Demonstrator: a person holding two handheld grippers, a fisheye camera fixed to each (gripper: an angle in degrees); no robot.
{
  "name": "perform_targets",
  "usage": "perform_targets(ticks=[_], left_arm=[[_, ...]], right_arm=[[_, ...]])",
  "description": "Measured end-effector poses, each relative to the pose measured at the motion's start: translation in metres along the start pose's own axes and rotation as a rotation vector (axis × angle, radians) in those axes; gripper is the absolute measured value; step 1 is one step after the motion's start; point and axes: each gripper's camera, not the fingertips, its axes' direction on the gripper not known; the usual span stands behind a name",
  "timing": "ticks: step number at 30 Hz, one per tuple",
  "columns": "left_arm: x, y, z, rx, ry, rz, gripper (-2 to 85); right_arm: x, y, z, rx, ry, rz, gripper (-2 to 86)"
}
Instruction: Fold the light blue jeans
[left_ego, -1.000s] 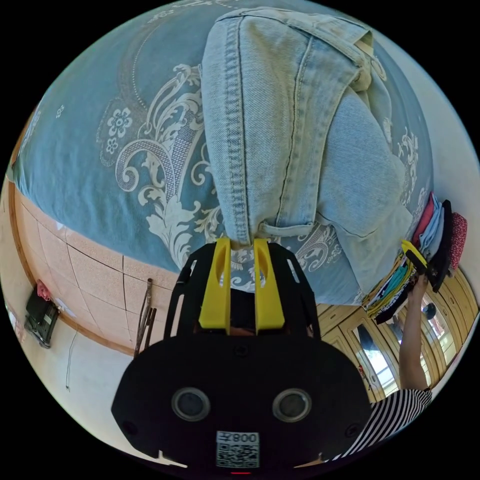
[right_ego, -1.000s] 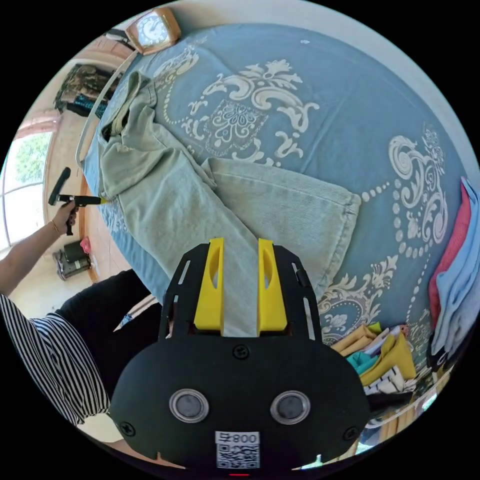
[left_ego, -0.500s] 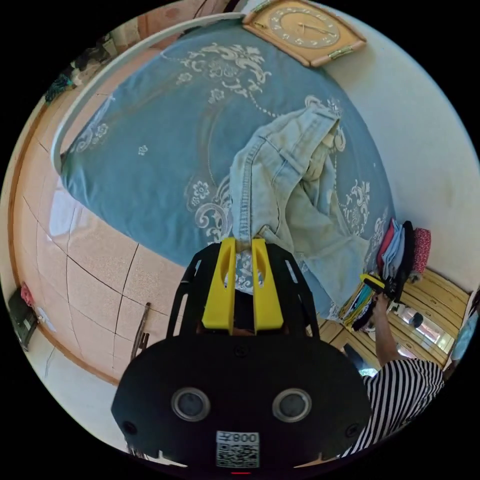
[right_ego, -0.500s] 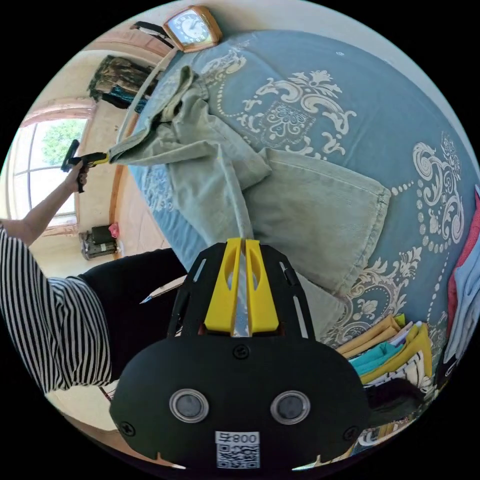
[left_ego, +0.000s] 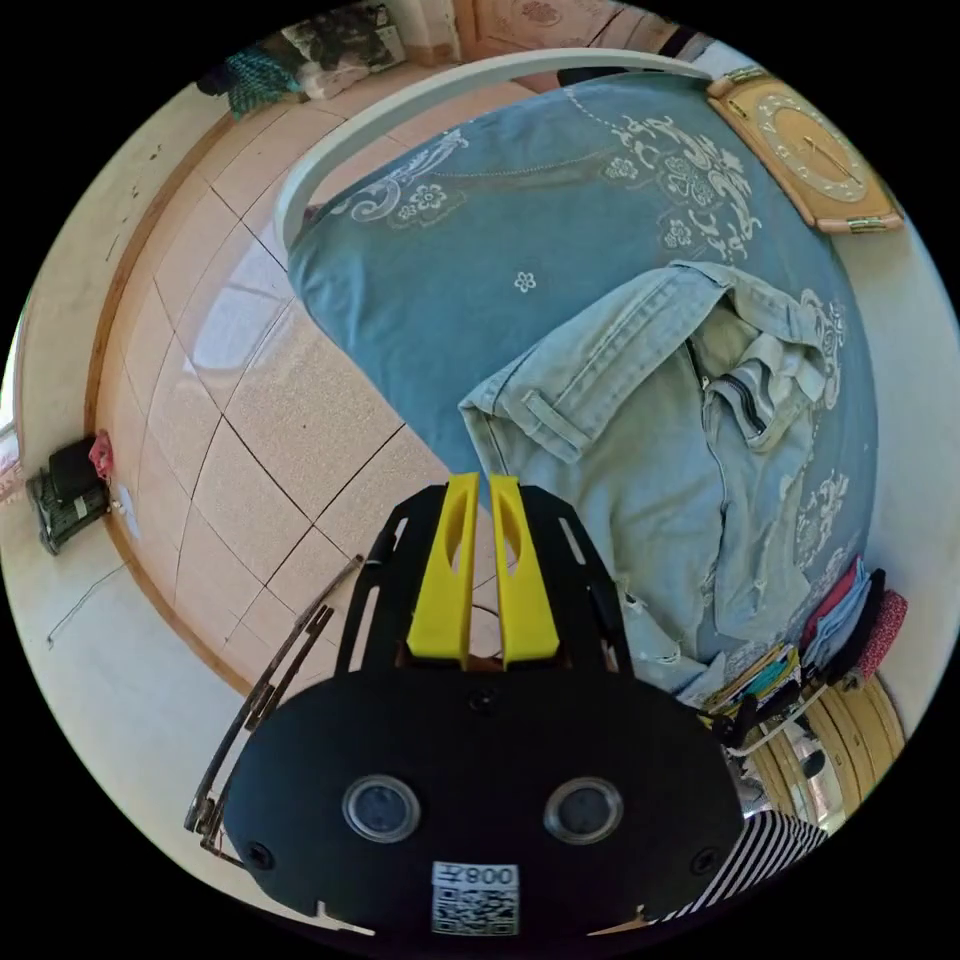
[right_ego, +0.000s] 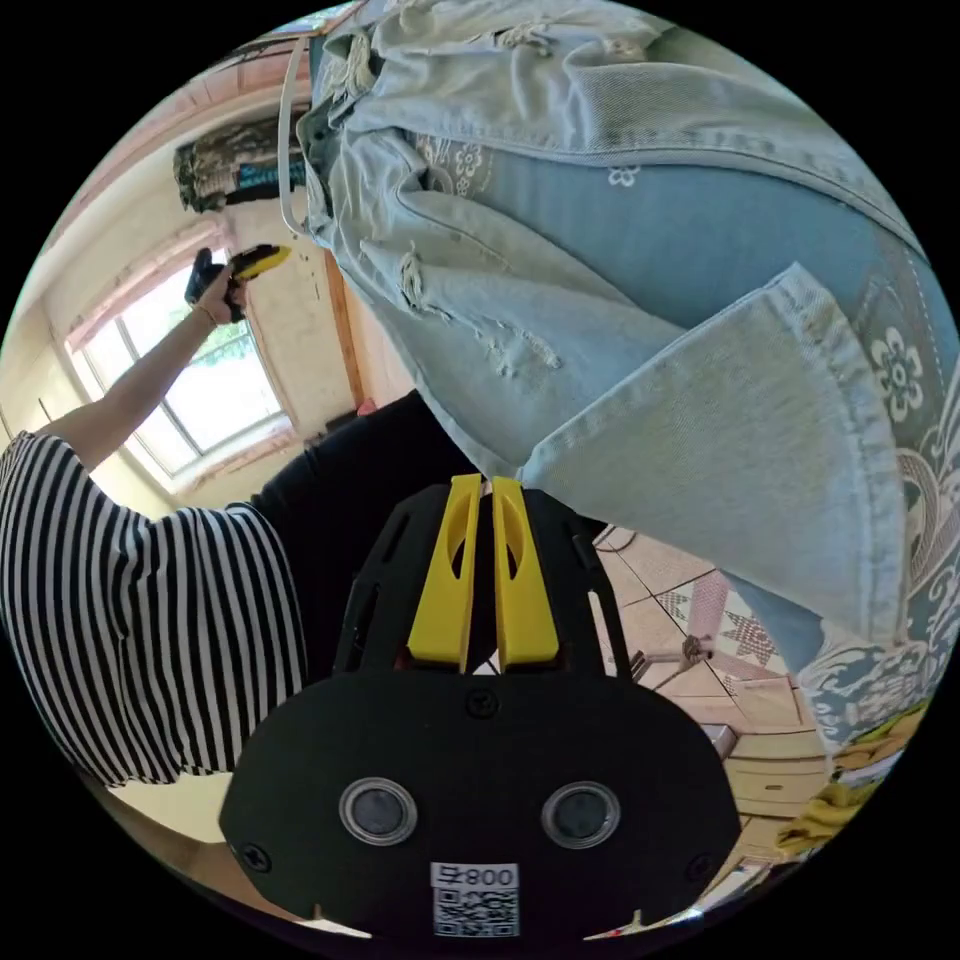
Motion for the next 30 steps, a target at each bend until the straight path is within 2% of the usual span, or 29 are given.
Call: perform_targets(ticks=[3, 9, 14, 18, 22, 24, 26, 30], left_arm=[[0.023, 0.009, 0.007, -0.009, 0.065, 0.102, 5.7], [0.123, -0.006, -0.003, 0.025, 0.207, 0.454, 10.1], [0.245, -0.015, -0.005, 0.067, 0.057, 0.801, 14.4], [0.300, -0.023, -0.001, 0.190, -0.094, 0.859, 15.5], [0.334, -0.036, -0.001, 0.329, -0.226, 0.823, 15.3], [0.340, -0.045, 0.005, 0.318, -0.226, 0.790, 14.4], [0.343, -0.060, 0.021, 0.225, -0.179, 0.735, 12.8], [0.345, -0.065, 0.027, 0.223, -0.146, 0.715, 9.1]], right_arm=[[-0.011, 0.015, -0.011, 0.075, 0.007, 0.020, 4.8], [-0.023, 0.031, -0.055, 0.291, 0.079, 0.128, 9.1], [-0.011, 0.013, -0.097, 0.442, 0.287, 0.226, 9.9], [0.002, 0.008, -0.114, 0.519, 0.375, 0.325, 10.1], [0.011, 0.007, -0.129, 0.642, 0.443, 0.413, 11.6], [0.015, -0.001, -0.129, 0.661, 0.460, 0.437, 11.3], [0.022, -0.013, -0.124, 0.628, 0.505, 0.488, 8.3], [0.019, -0.011, -0.111, 0.673, 0.521, 0.516, 8.7]])
